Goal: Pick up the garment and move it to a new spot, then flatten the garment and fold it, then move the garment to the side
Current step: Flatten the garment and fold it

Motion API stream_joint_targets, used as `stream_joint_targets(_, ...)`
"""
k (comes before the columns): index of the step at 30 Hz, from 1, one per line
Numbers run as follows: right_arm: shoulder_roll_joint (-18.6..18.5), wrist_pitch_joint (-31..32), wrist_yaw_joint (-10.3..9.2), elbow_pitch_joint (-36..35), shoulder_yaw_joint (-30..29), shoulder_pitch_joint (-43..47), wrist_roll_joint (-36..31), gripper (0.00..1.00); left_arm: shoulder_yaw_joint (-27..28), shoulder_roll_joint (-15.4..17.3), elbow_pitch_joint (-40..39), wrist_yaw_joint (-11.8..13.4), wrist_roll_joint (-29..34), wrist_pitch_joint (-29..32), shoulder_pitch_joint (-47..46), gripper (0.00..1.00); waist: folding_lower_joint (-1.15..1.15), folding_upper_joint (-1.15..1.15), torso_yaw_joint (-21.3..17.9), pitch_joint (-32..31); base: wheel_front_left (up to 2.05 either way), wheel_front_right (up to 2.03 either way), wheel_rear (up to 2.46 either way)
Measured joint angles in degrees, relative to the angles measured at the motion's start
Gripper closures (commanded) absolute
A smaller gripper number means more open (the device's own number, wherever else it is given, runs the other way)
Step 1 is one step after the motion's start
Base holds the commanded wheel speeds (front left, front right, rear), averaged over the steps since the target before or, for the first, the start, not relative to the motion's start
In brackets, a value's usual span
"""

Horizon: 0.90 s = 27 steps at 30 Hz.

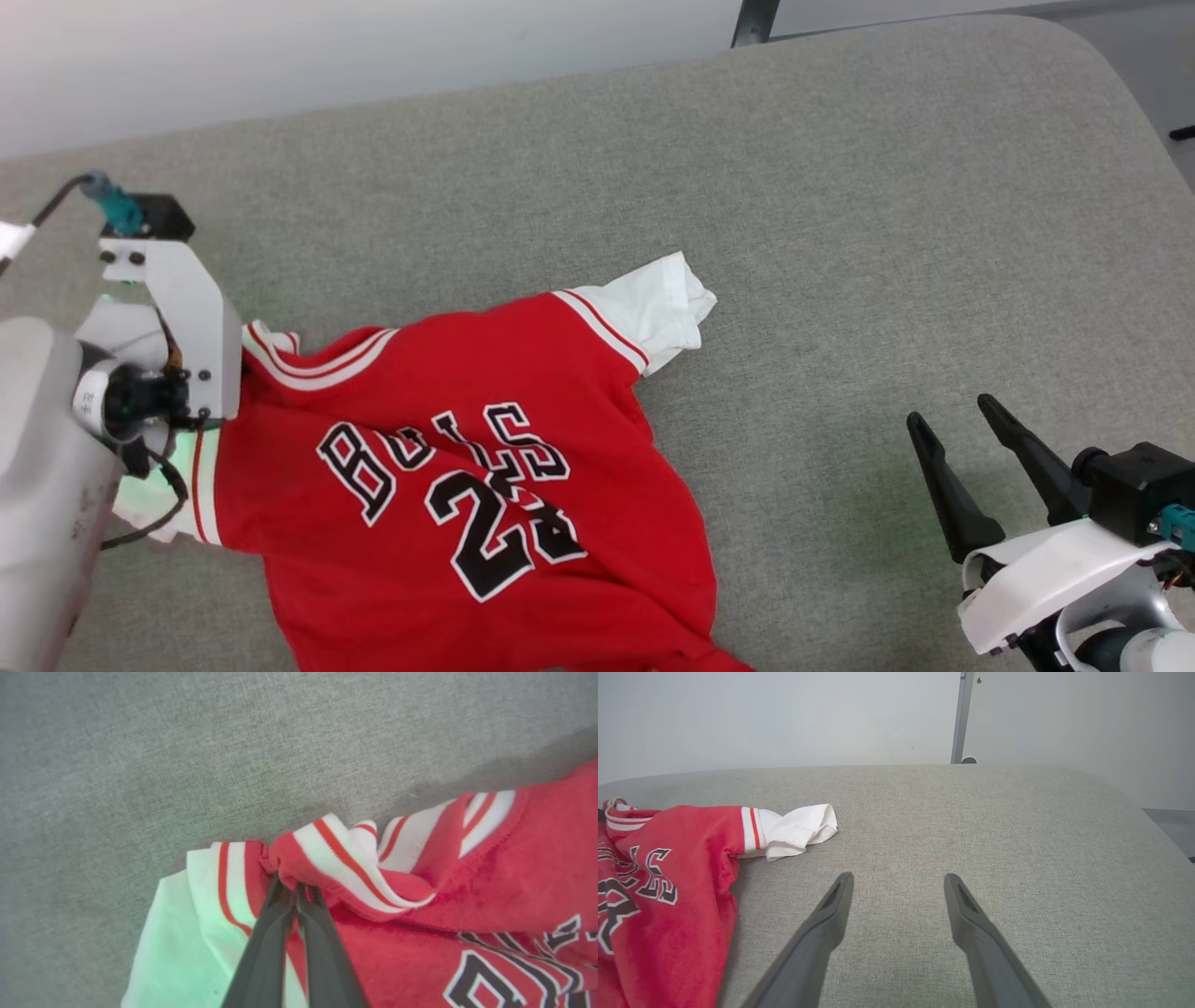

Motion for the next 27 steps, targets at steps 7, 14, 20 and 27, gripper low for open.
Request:
stream_joint_targets(7,-0.31,0.58,0.00,0.44,0.01,-0.54,0.00,0.00,0.67,-1.88,4.53,0.70,-0.31,-3.14,-2.70,0.00,0.00,0.00,0.86,-0.36,0.00,0.00,0.00)
stream_joint_targets(14,-1.00,1.31,0.00,0.59,-0.12,-0.53,0.00,0.00,-0.86,-3.18,2.18,-0.33,0.82,-5.95,-3.59,0.00,0.00,0.00,3.69,-3.46,0.00,0.00,0.00)
stream_joint_targets(20,-1.12,0.26,0.00,0.03,-0.58,0.32,-0.22,0.00,-0.15,-3.41,-2.20,-0.82,-0.07,-11.55,0.52,0.00,0.00,0.00,6.37,-7.01,0.00,0.00,0.00)
stream_joint_targets(27,-0.88,-2.31,0.00,-0.96,-2.07,2.65,-1.75,0.00,1.90,-2.35,-6.82,-1.67,-1.90,-20.34,8.04,0.00,0.00,0.00,10.13,-11.57,0.00,0.00,0.00)
